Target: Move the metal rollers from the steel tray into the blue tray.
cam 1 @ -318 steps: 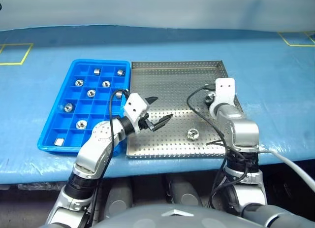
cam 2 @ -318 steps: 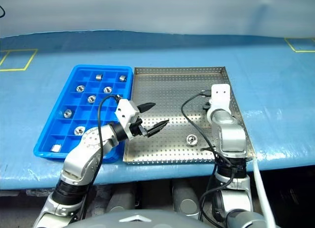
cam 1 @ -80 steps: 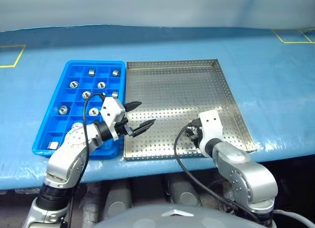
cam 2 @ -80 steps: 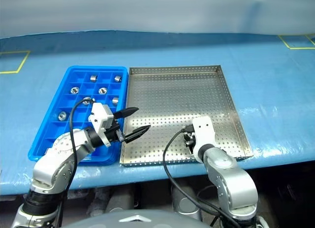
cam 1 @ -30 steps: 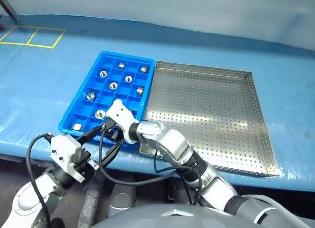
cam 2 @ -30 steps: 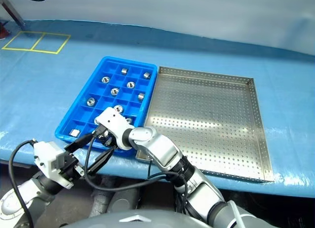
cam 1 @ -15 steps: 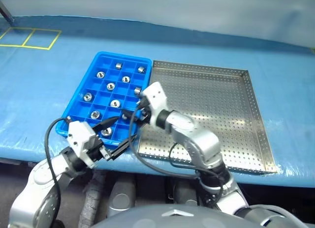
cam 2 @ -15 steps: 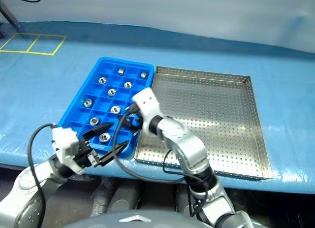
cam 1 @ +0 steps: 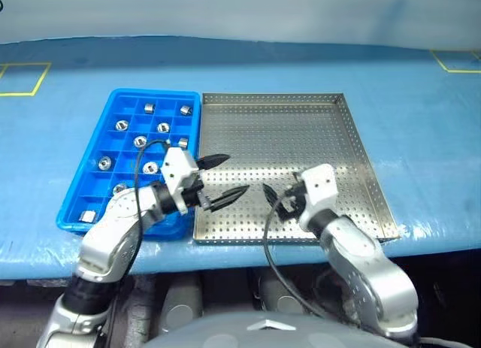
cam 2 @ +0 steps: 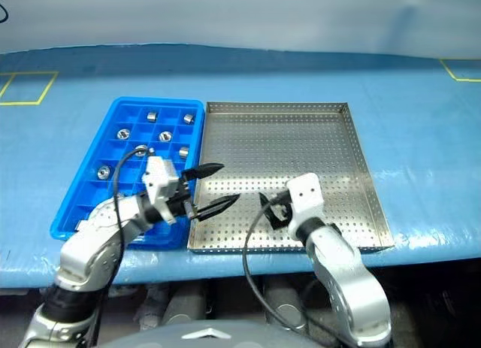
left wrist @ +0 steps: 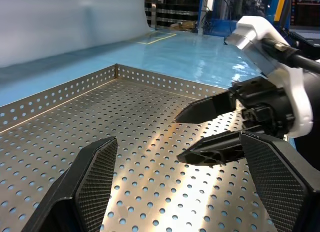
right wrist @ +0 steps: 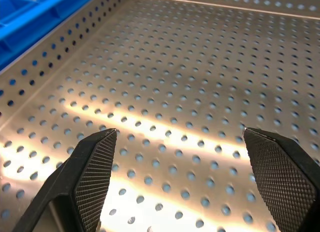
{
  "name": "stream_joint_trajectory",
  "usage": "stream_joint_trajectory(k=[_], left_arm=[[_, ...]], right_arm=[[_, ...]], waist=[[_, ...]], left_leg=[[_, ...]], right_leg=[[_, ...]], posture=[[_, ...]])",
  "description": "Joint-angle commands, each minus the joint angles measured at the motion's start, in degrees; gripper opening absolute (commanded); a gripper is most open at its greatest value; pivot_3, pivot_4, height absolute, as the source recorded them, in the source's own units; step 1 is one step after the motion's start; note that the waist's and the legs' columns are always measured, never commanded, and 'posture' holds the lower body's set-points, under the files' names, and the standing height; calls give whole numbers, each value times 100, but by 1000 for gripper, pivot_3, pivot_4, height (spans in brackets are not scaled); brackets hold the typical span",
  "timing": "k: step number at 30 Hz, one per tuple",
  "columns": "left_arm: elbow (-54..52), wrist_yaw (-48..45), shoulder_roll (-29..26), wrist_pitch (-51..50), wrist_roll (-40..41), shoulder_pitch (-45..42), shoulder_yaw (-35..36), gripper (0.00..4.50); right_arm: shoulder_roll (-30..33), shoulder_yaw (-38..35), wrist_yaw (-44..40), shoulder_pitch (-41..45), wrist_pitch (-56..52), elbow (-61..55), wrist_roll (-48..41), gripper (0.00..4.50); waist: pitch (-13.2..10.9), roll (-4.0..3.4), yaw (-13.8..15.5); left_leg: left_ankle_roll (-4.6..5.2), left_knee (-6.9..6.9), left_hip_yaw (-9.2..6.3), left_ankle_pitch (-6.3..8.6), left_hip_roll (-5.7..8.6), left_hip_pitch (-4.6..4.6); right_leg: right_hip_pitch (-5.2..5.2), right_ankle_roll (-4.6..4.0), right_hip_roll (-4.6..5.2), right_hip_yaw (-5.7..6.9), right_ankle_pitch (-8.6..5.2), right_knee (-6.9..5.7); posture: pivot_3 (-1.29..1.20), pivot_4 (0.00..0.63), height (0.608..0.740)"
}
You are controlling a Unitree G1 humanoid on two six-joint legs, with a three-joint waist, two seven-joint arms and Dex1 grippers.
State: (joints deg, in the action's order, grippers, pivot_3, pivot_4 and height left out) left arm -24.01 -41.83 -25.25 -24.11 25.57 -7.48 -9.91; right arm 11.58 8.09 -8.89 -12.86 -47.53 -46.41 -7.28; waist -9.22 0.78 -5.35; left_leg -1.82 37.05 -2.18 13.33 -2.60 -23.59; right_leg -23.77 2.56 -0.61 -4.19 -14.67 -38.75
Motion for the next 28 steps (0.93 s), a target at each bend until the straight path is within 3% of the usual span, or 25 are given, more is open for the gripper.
stream_joint_trajectory(k=[1, 5, 11, 28], left_arm=[[99, 66, 164, 156, -213, -161, -191, 4300], [295, 451, 414, 116, -472, -188, -217, 4300], [85, 160, 128, 131, -437, 79, -145, 4300], [-515, 599, -108, -33, -429, 744, 287, 4300]], right_arm=[[36, 61, 300, -350, 746, -335, 386, 4270], [12, 61, 382, -700, 1162, -289, 515, 4270], [190, -2, 61, -773, 1361, -204, 371, 4270], [431, 104, -511, -146, 1361, 351, 254, 4270]], waist=[[0, 0, -93], [0, 0, -196], [0, 0, -222], [0, 1, 178]], left_leg=[[0, 2, 6, 0, 1, 3], [0, 9, 10, -1, 2, 8], [1, 9, 14, -2, 2, 10], [1, 13, 15, -2, 5, 9]], right_leg=[[0, 3, 1, -6, 1, -1], [6, 10, 1, -15, 6, -2], [4, 9, 0, -22, 6, -6], [6, -7, 4, -21, -3, -5]], posture=[[-176, 150, 740], [-177, 150, 740], [-137, 150, 740], [-11, 150, 740]])
